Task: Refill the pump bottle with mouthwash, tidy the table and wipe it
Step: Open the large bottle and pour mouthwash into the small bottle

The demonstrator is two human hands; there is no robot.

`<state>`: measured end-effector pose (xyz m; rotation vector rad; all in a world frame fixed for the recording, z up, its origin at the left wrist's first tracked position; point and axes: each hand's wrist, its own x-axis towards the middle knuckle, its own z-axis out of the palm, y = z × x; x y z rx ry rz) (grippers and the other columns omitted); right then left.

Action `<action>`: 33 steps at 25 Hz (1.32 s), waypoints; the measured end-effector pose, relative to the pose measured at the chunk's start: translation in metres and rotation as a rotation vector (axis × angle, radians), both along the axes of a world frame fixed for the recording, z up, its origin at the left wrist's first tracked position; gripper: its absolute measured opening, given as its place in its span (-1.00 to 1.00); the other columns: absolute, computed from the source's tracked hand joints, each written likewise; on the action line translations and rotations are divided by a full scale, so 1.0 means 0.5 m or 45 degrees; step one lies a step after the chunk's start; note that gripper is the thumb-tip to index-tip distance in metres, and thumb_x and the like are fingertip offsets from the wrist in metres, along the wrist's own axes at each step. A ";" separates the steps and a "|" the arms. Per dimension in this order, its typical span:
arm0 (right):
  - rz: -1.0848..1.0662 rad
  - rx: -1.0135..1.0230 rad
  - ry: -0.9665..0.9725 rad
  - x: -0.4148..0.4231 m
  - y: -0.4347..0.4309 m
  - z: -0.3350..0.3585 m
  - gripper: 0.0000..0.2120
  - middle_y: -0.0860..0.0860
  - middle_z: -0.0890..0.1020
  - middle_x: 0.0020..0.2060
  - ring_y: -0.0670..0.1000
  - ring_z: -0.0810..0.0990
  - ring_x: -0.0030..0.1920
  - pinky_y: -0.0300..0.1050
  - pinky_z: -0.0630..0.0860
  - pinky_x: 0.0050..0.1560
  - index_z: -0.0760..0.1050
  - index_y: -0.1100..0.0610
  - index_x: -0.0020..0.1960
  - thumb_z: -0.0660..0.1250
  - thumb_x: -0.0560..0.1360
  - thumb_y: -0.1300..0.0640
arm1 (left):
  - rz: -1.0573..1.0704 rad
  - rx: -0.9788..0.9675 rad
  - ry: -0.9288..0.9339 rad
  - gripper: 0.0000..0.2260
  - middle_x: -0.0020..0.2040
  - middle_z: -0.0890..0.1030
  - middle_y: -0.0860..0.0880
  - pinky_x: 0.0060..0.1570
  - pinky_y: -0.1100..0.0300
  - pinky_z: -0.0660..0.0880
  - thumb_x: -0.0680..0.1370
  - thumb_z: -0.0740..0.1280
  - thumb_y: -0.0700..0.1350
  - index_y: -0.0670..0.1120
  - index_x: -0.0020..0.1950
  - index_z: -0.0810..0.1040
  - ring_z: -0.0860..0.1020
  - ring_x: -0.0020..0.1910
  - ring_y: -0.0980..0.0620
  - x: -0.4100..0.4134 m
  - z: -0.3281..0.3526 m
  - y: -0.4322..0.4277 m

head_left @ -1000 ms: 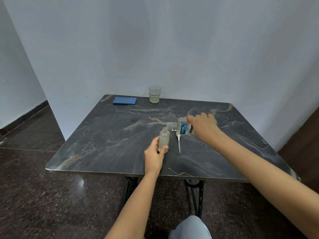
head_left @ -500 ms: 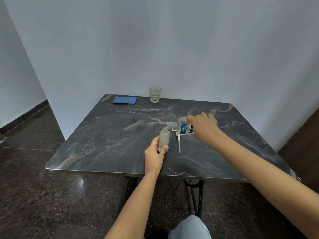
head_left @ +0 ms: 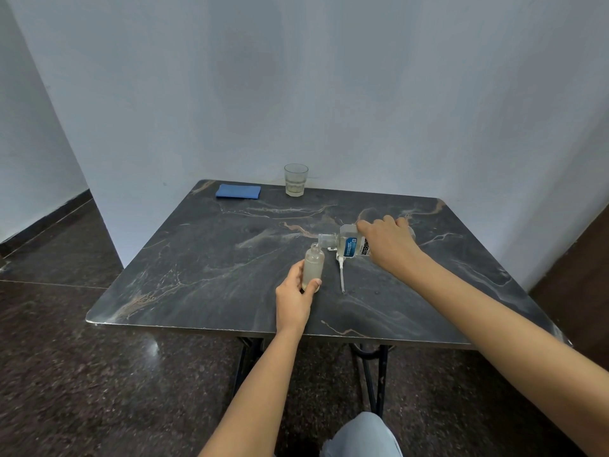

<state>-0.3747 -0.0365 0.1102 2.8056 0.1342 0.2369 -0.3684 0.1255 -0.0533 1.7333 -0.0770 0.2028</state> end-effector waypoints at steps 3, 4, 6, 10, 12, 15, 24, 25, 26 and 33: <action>-0.006 -0.015 0.001 0.000 0.001 0.001 -0.61 0.14 0.58 0.14 0.16 0.47 0.18 0.09 0.34 0.23 0.32 0.11 0.35 0.24 0.55 0.26 | -0.001 0.009 0.003 -0.64 0.09 0.59 0.16 0.03 0.39 0.43 0.54 0.39 -0.11 0.07 0.32 0.47 0.56 0.04 0.26 0.001 0.000 0.000; -0.006 -0.018 -0.002 0.000 0.001 0.000 -0.62 0.14 0.58 0.13 0.16 0.47 0.17 0.09 0.34 0.23 0.32 0.11 0.34 0.24 0.54 0.27 | 0.000 0.012 -0.003 -0.64 0.08 0.59 0.16 0.03 0.38 0.44 0.54 0.39 -0.11 0.07 0.32 0.48 0.56 0.03 0.27 0.001 0.000 0.000; -0.007 -0.013 -0.007 0.001 0.001 0.000 -0.62 0.14 0.58 0.13 0.16 0.47 0.17 0.09 0.35 0.22 0.32 0.11 0.34 0.23 0.54 0.27 | -0.002 0.016 -0.007 -0.65 0.07 0.59 0.17 0.02 0.39 0.44 0.54 0.39 -0.12 0.08 0.31 0.48 0.55 0.01 0.32 0.001 0.000 0.000; -0.007 -0.005 -0.008 0.001 0.001 -0.003 -0.61 0.15 0.58 0.13 0.16 0.47 0.18 0.10 0.34 0.23 0.31 0.11 0.35 0.23 0.54 0.28 | 0.002 0.016 0.000 -0.64 0.06 0.59 0.18 0.00 0.40 0.42 0.54 0.39 -0.12 0.09 0.31 0.48 0.54 0.00 0.33 0.001 0.001 0.000; -0.006 -0.008 -0.010 0.002 0.000 -0.003 -0.61 0.15 0.58 0.13 0.16 0.47 0.18 0.10 0.34 0.23 0.31 0.11 0.35 0.24 0.54 0.27 | 0.005 0.015 0.001 -0.64 0.05 0.59 0.18 -0.02 0.42 0.42 0.54 0.39 -0.12 0.08 0.31 0.48 0.54 -0.01 0.34 0.000 0.003 0.000; -0.010 -0.005 -0.003 0.003 0.001 -0.003 -0.62 0.15 0.58 0.13 0.16 0.47 0.18 0.10 0.35 0.24 0.33 0.11 0.34 0.26 0.54 0.26 | 0.005 0.021 -0.001 -0.64 0.04 0.57 0.21 -0.05 0.45 0.40 0.54 0.39 -0.12 0.07 0.32 0.48 0.52 -0.02 0.38 -0.001 0.004 0.000; -0.016 -0.009 0.005 0.003 0.002 -0.001 -0.59 0.15 0.57 0.16 0.16 0.46 0.21 0.12 0.33 0.27 0.31 0.11 0.36 0.27 0.54 0.25 | 0.005 0.025 0.007 -0.63 0.09 0.57 0.19 -0.04 0.48 0.38 0.54 0.39 -0.12 0.07 0.33 0.47 0.52 0.00 0.33 0.001 0.002 0.000; -0.019 -0.011 0.005 0.003 0.003 -0.001 -0.59 0.16 0.57 0.16 0.16 0.46 0.21 0.12 0.33 0.28 0.31 0.11 0.36 0.27 0.54 0.25 | 0.003 0.021 0.006 -0.63 0.08 0.57 0.19 -0.04 0.48 0.38 0.54 0.39 -0.12 0.07 0.33 0.47 0.52 -0.01 0.34 0.000 0.002 0.000; -0.022 -0.013 0.007 0.003 0.004 0.000 -0.59 0.16 0.57 0.16 0.17 0.46 0.21 0.12 0.33 0.28 0.31 0.11 0.36 0.26 0.54 0.25 | 0.004 0.020 0.004 -0.63 0.09 0.57 0.18 -0.04 0.47 0.39 0.54 0.39 -0.12 0.08 0.33 0.47 0.52 0.00 0.34 0.001 0.002 0.000; -0.020 -0.015 0.013 0.000 0.006 0.003 -0.58 0.16 0.55 0.19 0.17 0.45 0.24 0.13 0.31 0.31 0.30 0.11 0.37 0.27 0.54 0.24 | 0.005 0.017 -0.003 -0.63 0.09 0.57 0.18 -0.03 0.47 0.40 0.54 0.40 -0.12 0.07 0.33 0.47 0.54 0.01 0.30 0.000 0.001 0.000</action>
